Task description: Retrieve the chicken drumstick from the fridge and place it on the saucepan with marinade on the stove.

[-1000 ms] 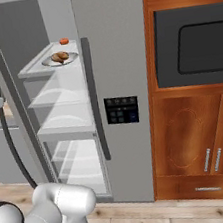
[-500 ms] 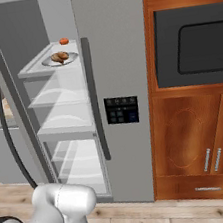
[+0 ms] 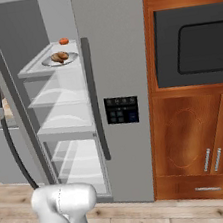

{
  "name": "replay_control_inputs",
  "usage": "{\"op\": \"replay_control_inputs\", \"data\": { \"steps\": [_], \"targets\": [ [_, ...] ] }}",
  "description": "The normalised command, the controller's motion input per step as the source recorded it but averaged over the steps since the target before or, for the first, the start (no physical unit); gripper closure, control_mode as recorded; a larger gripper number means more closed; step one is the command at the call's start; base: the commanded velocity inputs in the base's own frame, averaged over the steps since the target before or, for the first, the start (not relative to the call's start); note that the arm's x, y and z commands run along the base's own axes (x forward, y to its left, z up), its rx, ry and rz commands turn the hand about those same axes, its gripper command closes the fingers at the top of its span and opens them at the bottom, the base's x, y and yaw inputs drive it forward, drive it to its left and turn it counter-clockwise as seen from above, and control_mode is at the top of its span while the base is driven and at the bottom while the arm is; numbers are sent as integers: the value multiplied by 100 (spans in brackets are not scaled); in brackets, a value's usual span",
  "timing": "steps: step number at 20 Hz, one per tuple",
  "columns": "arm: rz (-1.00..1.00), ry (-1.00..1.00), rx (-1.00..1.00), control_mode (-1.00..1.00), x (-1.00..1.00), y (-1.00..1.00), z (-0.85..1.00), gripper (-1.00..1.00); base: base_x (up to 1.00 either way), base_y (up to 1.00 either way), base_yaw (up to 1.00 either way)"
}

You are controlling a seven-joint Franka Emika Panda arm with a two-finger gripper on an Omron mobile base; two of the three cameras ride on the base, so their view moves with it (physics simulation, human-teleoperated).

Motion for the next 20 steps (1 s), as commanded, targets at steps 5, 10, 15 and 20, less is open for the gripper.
{"op": "replay_control_inputs", "data": {
  "steps": [5,10,15,20],
  "targets": [
    [38,-6,0,-100,-19,-52,1,-100,0,0,0],
    [41,-8,6,-100,-3,-62,19,-100,0,0,0],
    [37,-3,11,-100,0,-55,23,-100,0,0,0],
    [36,0,8,-100,0,-30,3,-100,0,0,0]
  ]
}}
